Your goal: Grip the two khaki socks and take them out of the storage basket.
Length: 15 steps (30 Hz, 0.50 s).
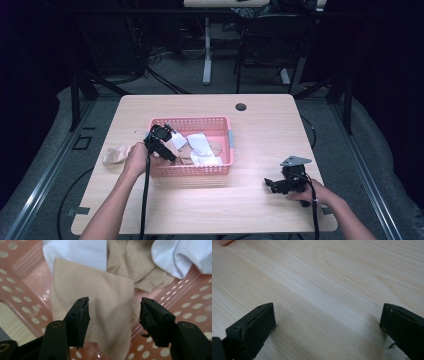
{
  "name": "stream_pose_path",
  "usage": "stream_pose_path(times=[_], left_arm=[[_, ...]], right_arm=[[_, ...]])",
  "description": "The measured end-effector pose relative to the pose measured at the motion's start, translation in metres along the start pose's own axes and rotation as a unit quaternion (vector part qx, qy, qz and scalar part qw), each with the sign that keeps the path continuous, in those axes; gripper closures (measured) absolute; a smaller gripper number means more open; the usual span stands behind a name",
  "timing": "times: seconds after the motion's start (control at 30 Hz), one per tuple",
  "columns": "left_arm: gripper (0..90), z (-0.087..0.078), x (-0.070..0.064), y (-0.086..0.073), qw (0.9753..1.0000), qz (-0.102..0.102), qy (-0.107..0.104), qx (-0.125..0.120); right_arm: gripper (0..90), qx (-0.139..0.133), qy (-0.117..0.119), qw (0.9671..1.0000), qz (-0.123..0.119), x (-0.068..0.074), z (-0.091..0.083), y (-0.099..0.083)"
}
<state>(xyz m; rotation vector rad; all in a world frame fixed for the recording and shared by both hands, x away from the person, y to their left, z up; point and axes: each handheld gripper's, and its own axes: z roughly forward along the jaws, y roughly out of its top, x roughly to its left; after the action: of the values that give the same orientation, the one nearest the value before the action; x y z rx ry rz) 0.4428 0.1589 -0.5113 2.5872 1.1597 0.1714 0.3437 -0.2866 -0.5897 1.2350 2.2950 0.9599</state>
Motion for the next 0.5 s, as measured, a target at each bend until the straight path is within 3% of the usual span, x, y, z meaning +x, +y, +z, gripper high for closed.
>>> stream_pose_path(times=[0.13,0.2,0.23,0.4,0.5], left_arm=[[51.5,0.0050,0.0004,-0.0016,0.9998,-0.006,0.006,0.016],[58.8,0.0066,0.0009,-0.0026,0.9997,-0.006,0.009,0.023],[67.3,0.0068,0.0015,-0.0029,0.9996,-0.006,0.010,0.024],[81.6,0.0040,0.0041,-0.0045,0.9996,-0.009,0.015,0.020],[85.4,-0.0027,0.0048,-0.0048,0.9997,-0.008,0.023,0.006]], right_arm=[[0.0,0.000,0.000,1.0000,0.000,0.0000,0.0000,0.0000],[0.0,-0.002,0.000,1.0000,0.002,0.0002,0.0003,-0.0002],[0.0,-0.002,0.000,1.0000,0.002,0.0002,0.0003,-0.0001],[0.0,-0.002,0.000,1.0000,0.002,0.0002,0.0003,-0.0002],[0.0,-0.002,0.000,1.0000,0.002,0.0002,0.0003,-0.0002]])
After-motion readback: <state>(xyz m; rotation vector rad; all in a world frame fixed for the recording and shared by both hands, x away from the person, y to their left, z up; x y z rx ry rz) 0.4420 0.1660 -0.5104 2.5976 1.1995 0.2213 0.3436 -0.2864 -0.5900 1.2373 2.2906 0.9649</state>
